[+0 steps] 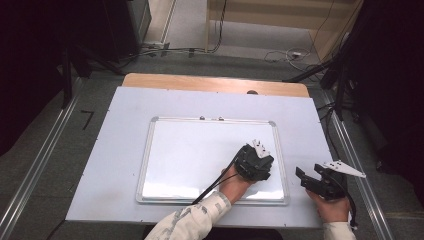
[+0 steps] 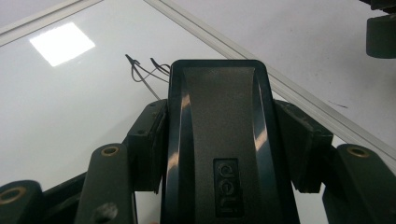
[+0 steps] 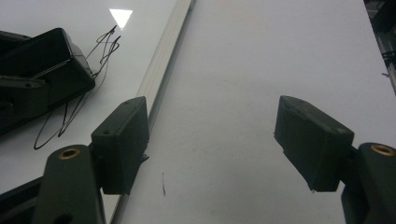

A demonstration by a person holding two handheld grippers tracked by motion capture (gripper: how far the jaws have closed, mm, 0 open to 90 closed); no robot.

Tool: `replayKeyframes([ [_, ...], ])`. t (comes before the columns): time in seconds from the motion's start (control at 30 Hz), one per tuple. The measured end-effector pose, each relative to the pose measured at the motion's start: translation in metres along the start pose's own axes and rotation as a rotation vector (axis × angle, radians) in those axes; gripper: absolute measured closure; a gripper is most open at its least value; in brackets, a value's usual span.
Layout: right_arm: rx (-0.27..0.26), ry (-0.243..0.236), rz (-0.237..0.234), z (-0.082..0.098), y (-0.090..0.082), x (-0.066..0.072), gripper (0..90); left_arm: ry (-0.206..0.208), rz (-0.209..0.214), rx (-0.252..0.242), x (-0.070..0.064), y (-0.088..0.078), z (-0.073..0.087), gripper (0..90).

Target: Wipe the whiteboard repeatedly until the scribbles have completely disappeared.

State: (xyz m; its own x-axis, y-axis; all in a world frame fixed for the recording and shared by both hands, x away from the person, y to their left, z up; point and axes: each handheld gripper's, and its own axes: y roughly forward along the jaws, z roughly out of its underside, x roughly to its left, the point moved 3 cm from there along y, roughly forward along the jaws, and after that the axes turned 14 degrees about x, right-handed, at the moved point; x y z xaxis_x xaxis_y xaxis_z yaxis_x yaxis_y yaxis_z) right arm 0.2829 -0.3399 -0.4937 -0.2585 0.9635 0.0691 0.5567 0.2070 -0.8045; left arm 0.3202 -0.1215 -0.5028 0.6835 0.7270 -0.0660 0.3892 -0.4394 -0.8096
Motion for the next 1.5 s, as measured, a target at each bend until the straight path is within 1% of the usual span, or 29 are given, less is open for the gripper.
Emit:
replayKeyframes([
  [0.13,0.000,0.000,0.000,0.000,0.000,0.000,24.9,0.003,0.003,-0.006,-0.001,0.001,-0.001,41.0],
  [0.63,0.000,0.005,-0.005,0.000,0.000,0.000,24.9,0.010,-0.001,0.022,-0.001,0.011,-0.001,41.0],
  [0.73,0.000,0.004,-0.006,0.000,0.000,-0.001,24.9,0.027,-0.018,0.020,-0.003,0.012,-0.001,41.0],
  [1.13,0.000,0.004,-0.002,0.000,0.000,-0.001,24.9,0.024,-0.021,0.005,-0.004,0.012,0.000,40.5],
  [1.3,0.002,0.003,-0.004,0.000,0.000,-0.001,24.9,0.022,-0.022,-0.020,-0.005,0.008,-0.001,40.3],
  [1.5,0.002,0.004,-0.004,0.000,0.000,-0.001,24.9,0.028,-0.023,-0.019,-0.005,0.008,-0.001,40.8],
])
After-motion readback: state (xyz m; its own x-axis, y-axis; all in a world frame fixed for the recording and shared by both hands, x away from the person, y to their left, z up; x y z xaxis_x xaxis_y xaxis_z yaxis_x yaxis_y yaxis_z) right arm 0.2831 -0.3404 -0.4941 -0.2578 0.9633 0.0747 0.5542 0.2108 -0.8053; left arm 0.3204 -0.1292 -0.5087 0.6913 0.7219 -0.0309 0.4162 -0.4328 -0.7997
